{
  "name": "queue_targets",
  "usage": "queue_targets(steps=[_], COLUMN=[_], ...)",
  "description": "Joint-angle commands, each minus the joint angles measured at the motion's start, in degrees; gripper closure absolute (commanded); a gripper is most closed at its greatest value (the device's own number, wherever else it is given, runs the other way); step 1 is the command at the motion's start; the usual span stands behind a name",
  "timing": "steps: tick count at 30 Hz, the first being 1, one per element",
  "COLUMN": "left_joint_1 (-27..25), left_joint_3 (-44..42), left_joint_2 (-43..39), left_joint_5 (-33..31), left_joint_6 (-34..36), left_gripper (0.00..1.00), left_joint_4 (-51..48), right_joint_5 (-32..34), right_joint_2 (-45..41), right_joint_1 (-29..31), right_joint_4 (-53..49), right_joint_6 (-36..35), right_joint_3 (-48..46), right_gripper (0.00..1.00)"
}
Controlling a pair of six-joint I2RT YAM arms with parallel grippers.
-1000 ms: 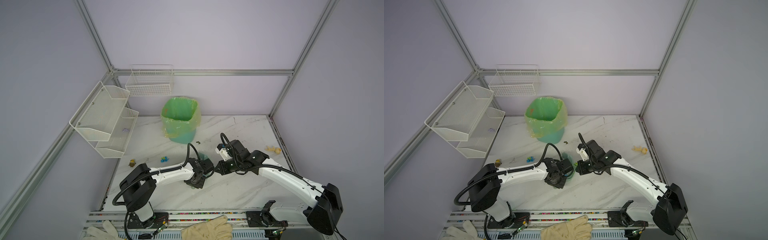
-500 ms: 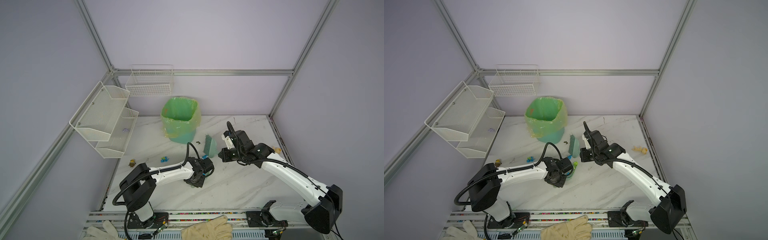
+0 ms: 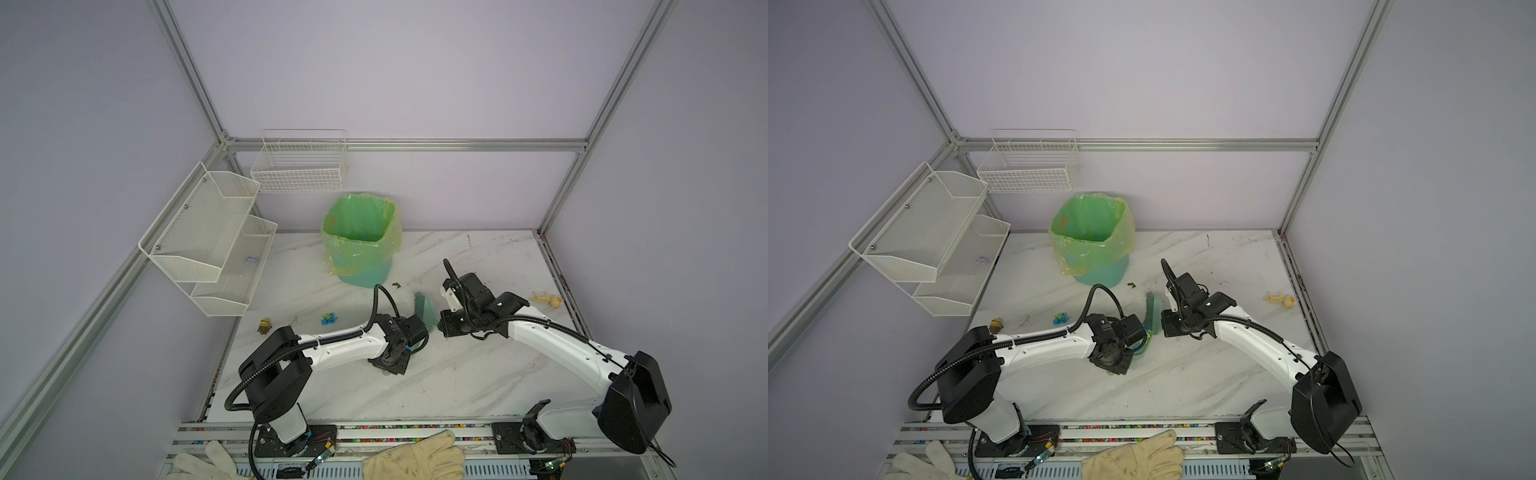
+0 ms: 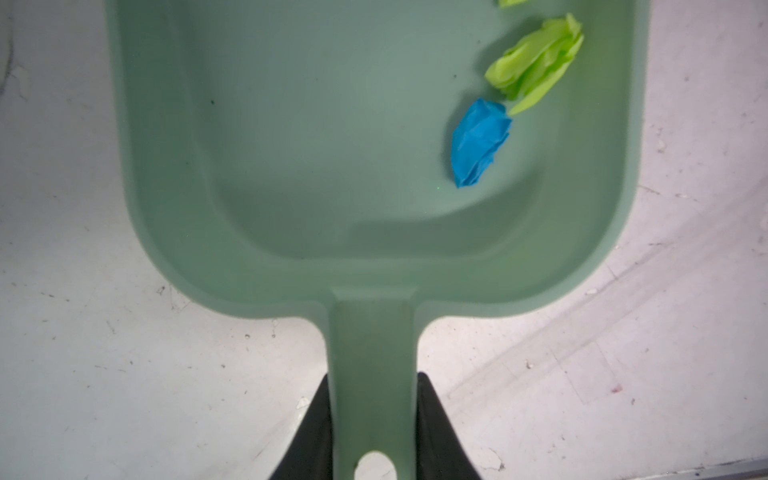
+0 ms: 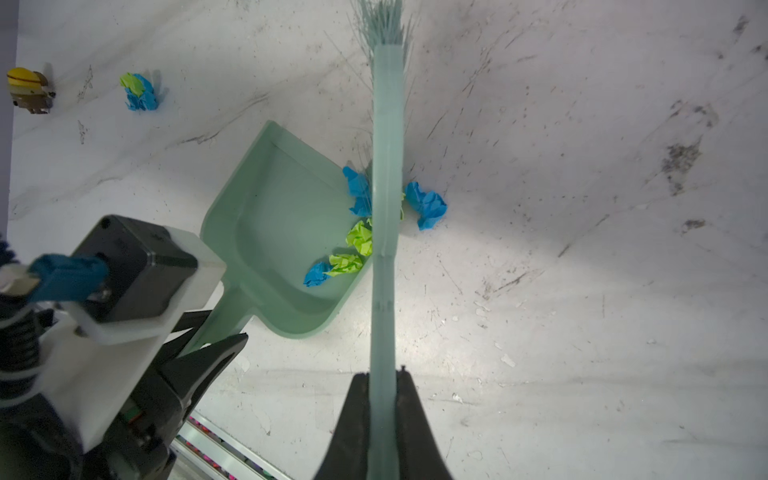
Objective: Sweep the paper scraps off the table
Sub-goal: 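Brush the remaining scraps into the dustpan with the right gripper's brush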
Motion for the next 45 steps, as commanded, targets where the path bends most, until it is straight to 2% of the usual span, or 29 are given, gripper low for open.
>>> queue_targets(steps=[1,6,11,17,23,27,33,45], left_joint_1=[0.42,0.42,0.42,0.43,0.42,0.42,0.44,-1.59], left_joint_3=[2.74,3.36,3.60,3.38,3.16,2.85,2.98,4.40], left_joint_2=[-0.53,0.27,0.56,0.12,-0.23,-0.46,-0.41,0.84], left_joint_5=[-0.44,-0.33,-0.25,-0.25,0.28,0.23,0.29,5.49], left_joint_6=[0.28,0.31,0.40,0.07,0.07,0.04,0.15,0.86], left_gripper=[1.00,1.00,1.00,1.00,1.00,1.00,1.00,1.00], left_joint_4=[0.63,0.63,0.63,0.63,0.63,0.63,0.61,0.76], right_joint_5=[-6.22,-13.80,-12.53,-5.46,4.45,6.86,15.27,9.13], right_joint_2=[-2.73,-6.84,-9.08,-8.16,-8.28,-9.51,-7.84,-6.02], right_joint_1=[-0.01,0.42,0.43,-0.52,-2.44,-3.42,-3.52,-3.42], right_joint_4=[0.62,2.85,0.00,-2.22,-5.08,-5.45,-8.79,-3.68], right_joint_6=[1.58,2.24,1.45,2.65,3.21,3.70,2.82,-2.66], right_joint_3=[-2.41,-3.52,0.09,2.17,4.09,3.49,1.82,-1.36], right_gripper=[1.00,1.00,1.00,1.00,1.00,1.00,1.00,1.00])
